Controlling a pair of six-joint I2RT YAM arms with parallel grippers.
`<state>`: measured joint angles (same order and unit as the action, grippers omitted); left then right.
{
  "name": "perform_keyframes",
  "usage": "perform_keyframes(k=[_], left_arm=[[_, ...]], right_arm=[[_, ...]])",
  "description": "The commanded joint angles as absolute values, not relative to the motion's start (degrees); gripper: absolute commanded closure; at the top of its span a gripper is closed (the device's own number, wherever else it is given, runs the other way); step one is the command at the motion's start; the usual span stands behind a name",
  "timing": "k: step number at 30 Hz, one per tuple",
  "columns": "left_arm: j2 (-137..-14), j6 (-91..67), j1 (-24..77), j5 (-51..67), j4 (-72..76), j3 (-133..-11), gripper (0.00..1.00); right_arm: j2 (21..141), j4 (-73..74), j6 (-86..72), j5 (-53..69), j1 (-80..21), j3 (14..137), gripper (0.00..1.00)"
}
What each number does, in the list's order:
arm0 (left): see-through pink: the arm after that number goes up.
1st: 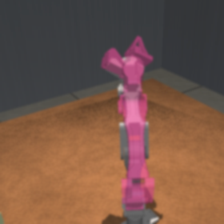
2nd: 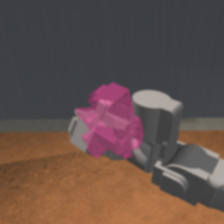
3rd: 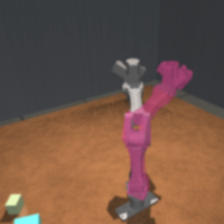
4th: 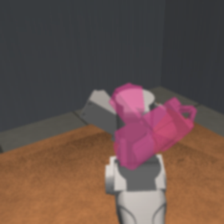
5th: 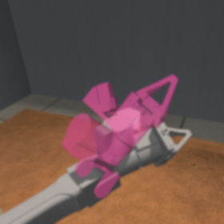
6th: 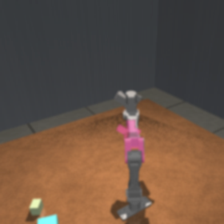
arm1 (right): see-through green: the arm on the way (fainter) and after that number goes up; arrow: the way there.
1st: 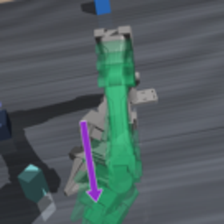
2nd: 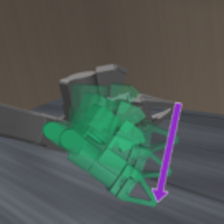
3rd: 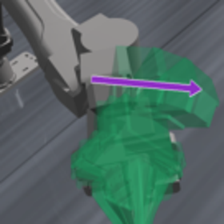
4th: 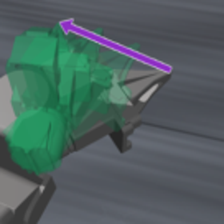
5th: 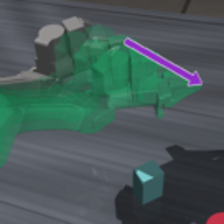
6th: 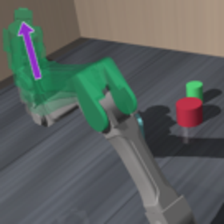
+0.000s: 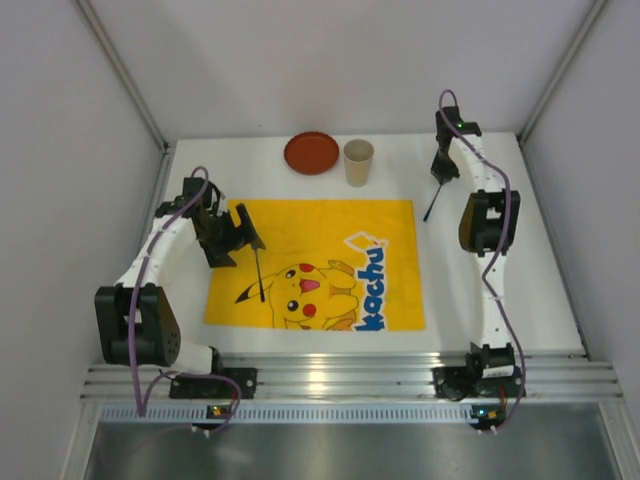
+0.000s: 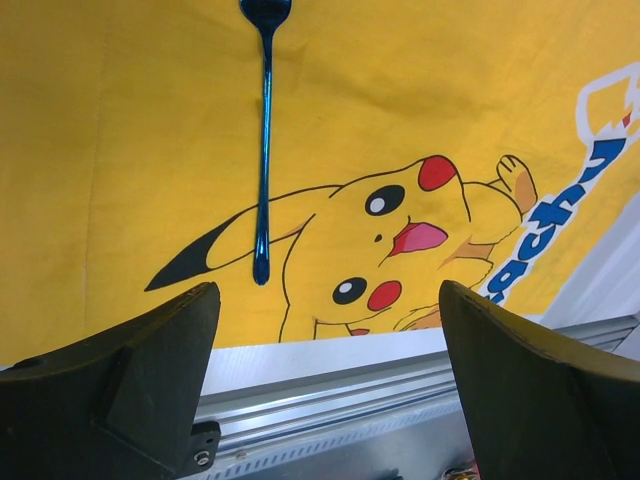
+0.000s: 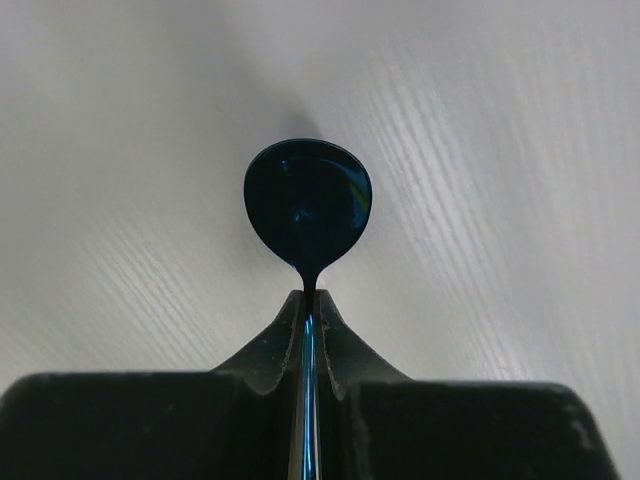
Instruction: Set the dinner table for one person
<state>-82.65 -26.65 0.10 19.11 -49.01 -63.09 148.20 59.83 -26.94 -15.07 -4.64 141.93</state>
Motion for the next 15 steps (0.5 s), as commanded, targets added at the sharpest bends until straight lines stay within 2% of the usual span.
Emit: perform_keyframes(k=[1, 4, 8, 12, 15], left_arm=[[-81.12, -27.07, 1.32, 18.81, -46.32, -62.93, 0.04], [-81.12, -27.77, 1.58, 18.63, -45.62, -63.28, 0.04], [-80.60, -28.74, 2.11, 18.19, -45.09, -63.54, 0.04], [-79.81, -29.79, 2.72, 17.32, -44.21, -63.37, 0.05], [-79.54, -31.28, 3.51, 16.79, -43.51, -63.02, 0.05]], right_arm=[[133.89, 60.82, -22.59, -19.86, -2.46, 141.60, 1.00], [126.25, 60.82, -20.66, -19.34, -2.55, 138.00, 1.00], [115.68, 59.07, -22.85, -11.11, -2.99, 125.00, 1.00], [105.84, 56.53, -22.33, -6.51, -9.65, 112.97, 1.00], [96.89, 52.32, -23.54, -0.39, -15.96, 96.84, 1.00]])
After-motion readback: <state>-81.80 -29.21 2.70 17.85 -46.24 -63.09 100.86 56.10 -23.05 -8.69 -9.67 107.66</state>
